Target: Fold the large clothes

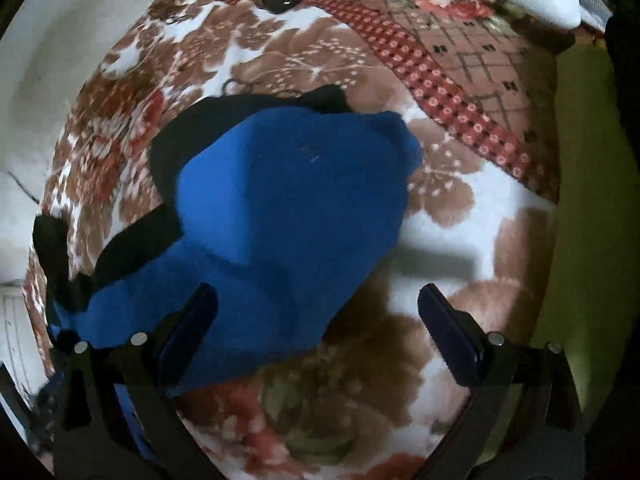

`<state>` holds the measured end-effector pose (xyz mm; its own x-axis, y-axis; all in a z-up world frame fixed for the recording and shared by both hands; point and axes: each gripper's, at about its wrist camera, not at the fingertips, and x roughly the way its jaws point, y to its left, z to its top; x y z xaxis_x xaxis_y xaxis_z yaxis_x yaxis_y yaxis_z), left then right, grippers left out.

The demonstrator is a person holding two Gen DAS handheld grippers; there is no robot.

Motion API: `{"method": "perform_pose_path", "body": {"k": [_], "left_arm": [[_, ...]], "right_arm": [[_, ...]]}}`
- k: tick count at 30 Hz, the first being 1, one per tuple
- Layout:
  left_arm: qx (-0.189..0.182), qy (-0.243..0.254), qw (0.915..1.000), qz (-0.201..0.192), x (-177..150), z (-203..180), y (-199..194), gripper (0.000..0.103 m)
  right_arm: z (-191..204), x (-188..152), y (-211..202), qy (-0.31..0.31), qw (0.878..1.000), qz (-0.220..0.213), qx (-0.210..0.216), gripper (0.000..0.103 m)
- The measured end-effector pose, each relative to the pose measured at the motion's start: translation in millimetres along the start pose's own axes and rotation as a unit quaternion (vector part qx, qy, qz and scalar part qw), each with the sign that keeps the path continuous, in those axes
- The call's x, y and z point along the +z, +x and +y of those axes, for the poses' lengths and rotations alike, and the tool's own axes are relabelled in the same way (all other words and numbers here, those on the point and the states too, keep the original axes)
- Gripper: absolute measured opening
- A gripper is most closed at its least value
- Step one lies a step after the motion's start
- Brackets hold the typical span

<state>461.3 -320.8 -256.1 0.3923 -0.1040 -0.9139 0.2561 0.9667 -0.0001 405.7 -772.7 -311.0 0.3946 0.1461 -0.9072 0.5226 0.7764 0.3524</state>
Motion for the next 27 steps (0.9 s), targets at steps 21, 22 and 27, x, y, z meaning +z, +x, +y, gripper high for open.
{"method": "perform_pose_path", "body": {"k": [21, 22, 27], "left_arm": [[0.021, 0.016, 0.9996, 0.008, 8, 6, 27, 0.098], [0.025, 0.011, 0.9996, 0.007, 7, 10, 27, 0.098], [0.049, -0.017, 0.9987, 0.001, -1, 33, 26, 0.098]], "right_arm": [[-24, 35, 32, 0.069, 0.979, 0.017, 0.19, 0.009], [-23, 35, 31, 0.063, 0.979, 0.014, 0.191, 0.007], [-20, 36, 21, 0.06, 0.978, 0.0, 0.198, 0.005]]}}
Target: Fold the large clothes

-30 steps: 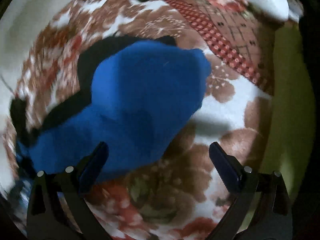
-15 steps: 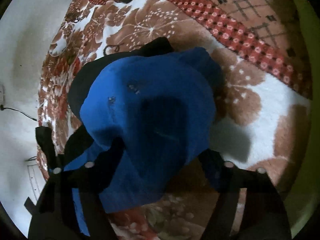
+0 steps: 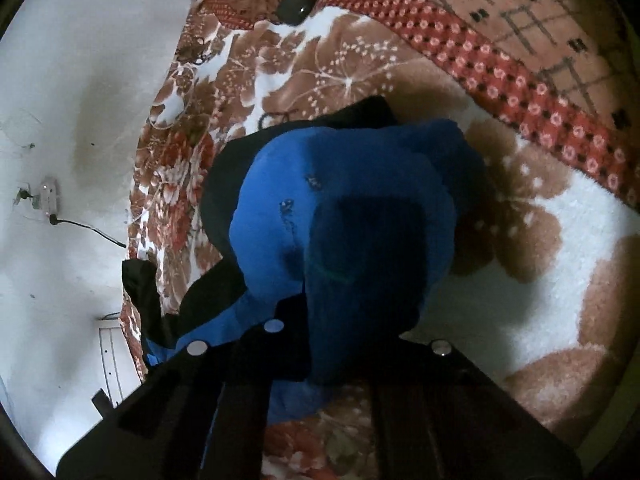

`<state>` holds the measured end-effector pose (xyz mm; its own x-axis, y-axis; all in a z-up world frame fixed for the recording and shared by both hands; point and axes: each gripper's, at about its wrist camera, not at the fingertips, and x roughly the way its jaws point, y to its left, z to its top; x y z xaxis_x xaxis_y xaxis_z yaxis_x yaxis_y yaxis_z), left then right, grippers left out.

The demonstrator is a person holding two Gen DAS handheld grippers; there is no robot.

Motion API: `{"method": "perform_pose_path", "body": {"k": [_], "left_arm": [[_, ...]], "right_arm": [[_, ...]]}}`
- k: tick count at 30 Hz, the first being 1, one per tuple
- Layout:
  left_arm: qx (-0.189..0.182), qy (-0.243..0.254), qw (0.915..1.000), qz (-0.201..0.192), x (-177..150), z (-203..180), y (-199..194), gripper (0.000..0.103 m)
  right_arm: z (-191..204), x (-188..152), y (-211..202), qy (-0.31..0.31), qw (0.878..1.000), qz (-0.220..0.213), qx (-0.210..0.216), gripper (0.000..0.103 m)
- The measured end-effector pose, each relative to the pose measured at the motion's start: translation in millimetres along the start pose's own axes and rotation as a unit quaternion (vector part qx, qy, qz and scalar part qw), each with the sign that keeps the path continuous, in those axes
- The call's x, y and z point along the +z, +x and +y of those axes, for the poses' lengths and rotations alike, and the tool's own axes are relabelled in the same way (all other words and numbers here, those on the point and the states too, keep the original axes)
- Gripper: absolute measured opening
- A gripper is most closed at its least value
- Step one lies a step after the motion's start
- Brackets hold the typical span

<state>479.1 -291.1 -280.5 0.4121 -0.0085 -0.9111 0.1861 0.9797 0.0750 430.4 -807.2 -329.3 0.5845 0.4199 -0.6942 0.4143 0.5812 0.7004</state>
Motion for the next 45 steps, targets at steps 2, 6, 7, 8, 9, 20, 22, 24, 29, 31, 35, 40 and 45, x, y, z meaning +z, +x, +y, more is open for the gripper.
{"method": "perform_pose_path", "body": {"k": [2, 6, 7, 8, 9, 20, 22, 24, 29, 31, 35, 40, 45], "left_arm": [[0.015, -0.005, 0.9999, -0.004, -3, 7, -1, 0.098], [0.056, -0.024, 0.9981, 0.002, -11, 16, 11, 0.099], [0.054, -0.021, 0.9983, 0.004, -11, 14, 19, 0.099], [0.053, -0.018, 0.9984, 0.002, -11, 13, 23, 0.099], [0.045, -0.015, 0.9989, 0.002, -10, 11, 29, 0.099], [-0.05, -0.047, 0.997, 0.037, -11, 18, 53, 0.099], [-0.071, -0.058, 0.9955, 0.024, -8, 26, 39, 0.098], [-0.089, -0.074, 0.9933, 0.0, -11, 38, 13, 0.098], [-0.107, -0.098, 0.988, -0.051, -30, 90, -51, 0.098], [-0.107, -0.109, 0.9864, -0.061, -46, 124, -74, 0.098], [-0.095, -0.128, 0.9849, -0.068, -81, 189, -111, 0.098], [-0.073, -0.153, 0.9824, -0.079, -124, 273, -149, 0.098], [-0.031, -0.156, 0.984, -0.08, -170, 335, -156, 0.098]], "right_arm": [[8, -2, -9, -0.006, 1.0, -0.011, 0.014, 0.005], [31, -8, -27, -0.026, 0.999, -0.034, 0.03, 0.005], [36, -9, -30, -0.027, 0.998, -0.037, 0.037, 0.005], [42, -11, -33, -0.029, 0.998, -0.04, 0.044, 0.005], [50, -13, -38, -0.033, 0.997, -0.045, 0.054, 0.005], [172, -38, -73, -0.138, 0.98, -0.085, 0.112, 0.005], [206, -48, -78, -0.17, 0.974, -0.09, 0.124, 0.005], [237, -60, -80, -0.197, 0.967, -0.09, 0.134, 0.005], [330, -110, -72, -0.279, 0.945, -0.081, 0.153, 0.005], [370, -139, -60, -0.32, 0.933, -0.075, 0.15, 0.005], [430, -195, -27, -0.382, 0.911, -0.062, 0.141, 0.005], [491, -280, 41, -0.455, 0.883, -0.027, 0.108, 0.005], [529, -385, 128, -0.553, 0.832, 0.01, 0.042, 0.005]]}}
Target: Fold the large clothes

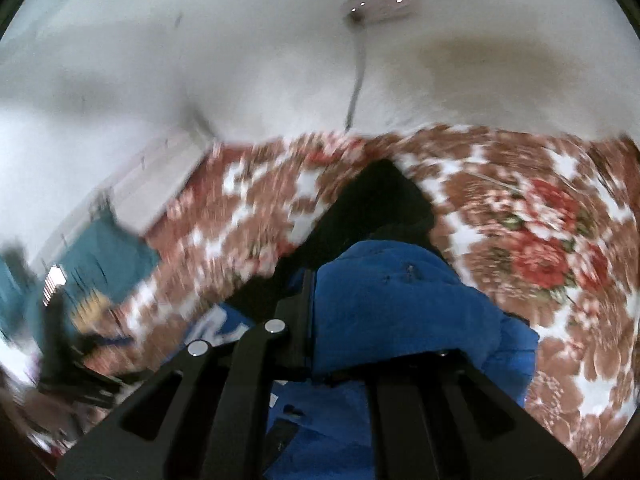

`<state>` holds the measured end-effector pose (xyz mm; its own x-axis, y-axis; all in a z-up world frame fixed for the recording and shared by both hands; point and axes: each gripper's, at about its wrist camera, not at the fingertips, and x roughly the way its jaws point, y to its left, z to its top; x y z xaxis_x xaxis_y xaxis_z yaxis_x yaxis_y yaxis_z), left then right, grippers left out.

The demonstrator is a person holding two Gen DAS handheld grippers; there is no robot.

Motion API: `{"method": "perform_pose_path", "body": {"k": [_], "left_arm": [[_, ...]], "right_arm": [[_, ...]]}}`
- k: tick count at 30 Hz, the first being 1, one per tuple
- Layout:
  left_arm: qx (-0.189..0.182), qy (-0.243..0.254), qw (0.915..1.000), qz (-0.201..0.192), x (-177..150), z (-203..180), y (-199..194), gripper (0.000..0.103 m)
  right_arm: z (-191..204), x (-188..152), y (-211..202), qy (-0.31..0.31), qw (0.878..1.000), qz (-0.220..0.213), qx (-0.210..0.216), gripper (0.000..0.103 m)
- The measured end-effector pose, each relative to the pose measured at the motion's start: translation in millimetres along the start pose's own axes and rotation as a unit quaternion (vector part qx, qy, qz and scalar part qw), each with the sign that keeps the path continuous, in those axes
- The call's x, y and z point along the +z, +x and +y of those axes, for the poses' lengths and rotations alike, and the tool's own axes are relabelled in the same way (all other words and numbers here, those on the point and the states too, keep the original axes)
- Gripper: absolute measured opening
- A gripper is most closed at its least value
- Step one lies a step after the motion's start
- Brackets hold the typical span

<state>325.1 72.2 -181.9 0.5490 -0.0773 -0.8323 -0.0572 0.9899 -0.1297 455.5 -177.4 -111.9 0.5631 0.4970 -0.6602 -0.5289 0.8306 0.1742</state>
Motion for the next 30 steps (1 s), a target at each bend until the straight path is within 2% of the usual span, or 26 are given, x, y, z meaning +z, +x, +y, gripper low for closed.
{"method": "perform_pose_path", "body": {"k": [3, 6, 7, 12, 15, 17, 18, 20, 21, 22, 24, 27, 30], "left_arm": [[0.007, -0.018, 0.9997, 0.018, -16, 40, 8, 0.098], [0.015, -0.034, 0.9989, 0.03, -33, 74, 18, 0.098], [0.017, -0.038, 0.9986, 0.033, -37, 81, 19, 0.098], [0.02, -0.051, 0.9973, 0.049, -54, 107, 33, 0.098], [0.032, -0.029, 0.9984, 0.038, -44, 110, 33, 0.098], [0.037, -0.017, 0.9988, 0.029, -32, 104, 31, 0.098], [0.038, -0.009, 0.999, 0.022, -21, 100, 29, 0.098], [0.034, 0.007, 0.9993, 0.013, -2, 87, 24, 0.098], [0.032, 0.016, 0.9993, 0.006, 8, 78, 20, 0.098], [0.032, 0.026, 0.9992, -0.002, 18, 70, 16, 0.098], [0.033, 0.056, 0.9976, -0.025, 40, 49, 4, 0.098], [0.035, 0.09, 0.9939, -0.054, 67, 19, -10, 0.098], [0.027, 0.111, 0.9919, -0.054, 83, -7, -6, 0.098]], "right_arm": [[48, -29, 61, -0.07, 0.996, 0.052, -0.026, 0.005], [89, -69, 122, -0.137, 0.983, 0.104, -0.057, 0.005], [104, -86, 141, -0.172, 0.975, 0.119, -0.078, 0.005], [125, -135, 182, -0.242, 0.951, 0.15, -0.119, 0.005], [123, -153, 194, -0.24, 0.948, 0.175, -0.116, 0.009], [124, -161, 194, -0.258, 0.942, 0.171, -0.131, 0.009], [126, -163, 192, -0.268, 0.938, 0.168, -0.139, 0.012], [127, -160, 185, -0.275, 0.936, 0.158, -0.153, 0.038], [129, -155, 179, -0.275, 0.937, 0.148, -0.158, 0.075], [130, -149, 164, -0.27, 0.942, 0.126, -0.151, 0.097], [131, -139, 140, -0.255, 0.952, 0.102, -0.134, 0.098], [122, -128, 101, -0.218, 0.966, 0.09, -0.104, 0.098], [111, -122, 73, -0.191, 0.974, 0.075, -0.097, 0.098]]}}
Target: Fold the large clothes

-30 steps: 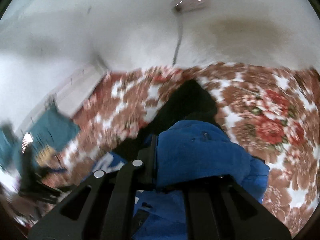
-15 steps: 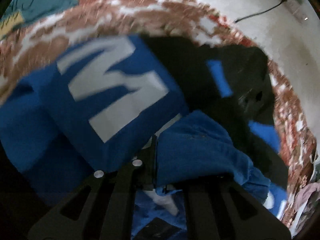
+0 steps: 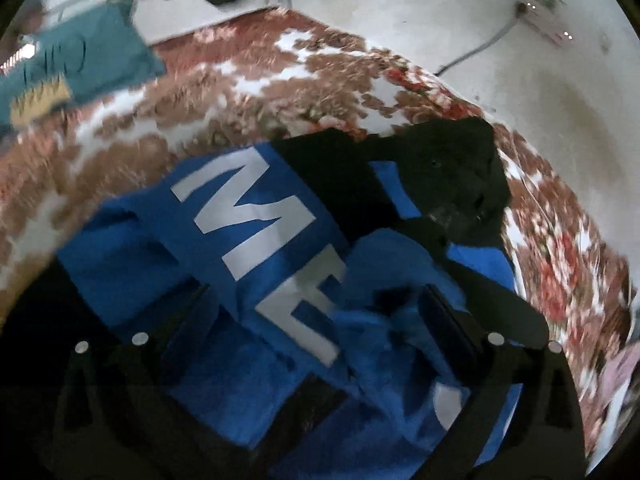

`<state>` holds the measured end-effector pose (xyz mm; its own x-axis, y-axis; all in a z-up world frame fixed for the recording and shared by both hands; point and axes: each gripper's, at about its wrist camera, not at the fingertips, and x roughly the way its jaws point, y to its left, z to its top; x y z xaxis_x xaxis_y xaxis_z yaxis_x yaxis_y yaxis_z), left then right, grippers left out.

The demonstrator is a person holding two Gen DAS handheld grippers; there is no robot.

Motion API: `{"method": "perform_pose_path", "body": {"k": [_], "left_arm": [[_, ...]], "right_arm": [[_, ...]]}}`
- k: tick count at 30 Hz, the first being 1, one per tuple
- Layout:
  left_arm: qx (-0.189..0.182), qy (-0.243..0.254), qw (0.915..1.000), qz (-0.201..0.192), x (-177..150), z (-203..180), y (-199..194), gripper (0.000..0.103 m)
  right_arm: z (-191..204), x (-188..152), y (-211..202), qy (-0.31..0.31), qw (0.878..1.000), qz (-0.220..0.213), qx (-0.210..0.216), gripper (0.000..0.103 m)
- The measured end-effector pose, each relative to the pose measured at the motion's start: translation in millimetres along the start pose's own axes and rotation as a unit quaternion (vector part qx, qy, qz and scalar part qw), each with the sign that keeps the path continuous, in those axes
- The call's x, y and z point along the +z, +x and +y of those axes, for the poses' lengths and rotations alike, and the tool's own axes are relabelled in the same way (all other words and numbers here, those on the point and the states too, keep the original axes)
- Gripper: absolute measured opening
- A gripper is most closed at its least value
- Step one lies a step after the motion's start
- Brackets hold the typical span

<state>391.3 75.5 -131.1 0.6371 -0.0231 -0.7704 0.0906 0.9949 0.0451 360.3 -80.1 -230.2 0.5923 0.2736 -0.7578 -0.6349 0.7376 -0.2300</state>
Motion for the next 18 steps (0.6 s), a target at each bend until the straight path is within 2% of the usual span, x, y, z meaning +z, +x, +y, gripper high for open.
{"method": "perform_pose_path", "body": {"k": [3, 5, 9, 12, 14, 18], "left_arm": [[-0.015, 0.034, 0.9991, 0.018, 9, -32, 18, 0.098], [-0.023, 0.076, 0.9964, 0.029, 10, -62, 31, 0.098], [-0.021, 0.166, 0.9848, 0.045, -5, -115, 57, 0.098], [-0.03, 0.218, 0.974, 0.053, -26, -148, 76, 0.098], [-0.037, 0.23, 0.9708, 0.058, -34, -160, 86, 0.097], [-0.054, 0.217, 0.9712, 0.081, -40, -171, 107, 0.092]], "right_arm": [[-33, -14, -23, 0.032, 0.999, -0.005, -0.011, 0.098], [-53, -24, -28, 0.046, 0.999, -0.001, -0.023, 0.098], [-99, -57, -20, 0.08, 0.995, 0.037, -0.047, 0.098], [-138, -79, -5, 0.121, 0.987, 0.076, -0.069, 0.098], [-154, -90, 4, 0.139, 0.982, 0.097, -0.081, 0.098], [-182, -108, 16, 0.174, 0.97, 0.131, -0.112, 0.098]]}}
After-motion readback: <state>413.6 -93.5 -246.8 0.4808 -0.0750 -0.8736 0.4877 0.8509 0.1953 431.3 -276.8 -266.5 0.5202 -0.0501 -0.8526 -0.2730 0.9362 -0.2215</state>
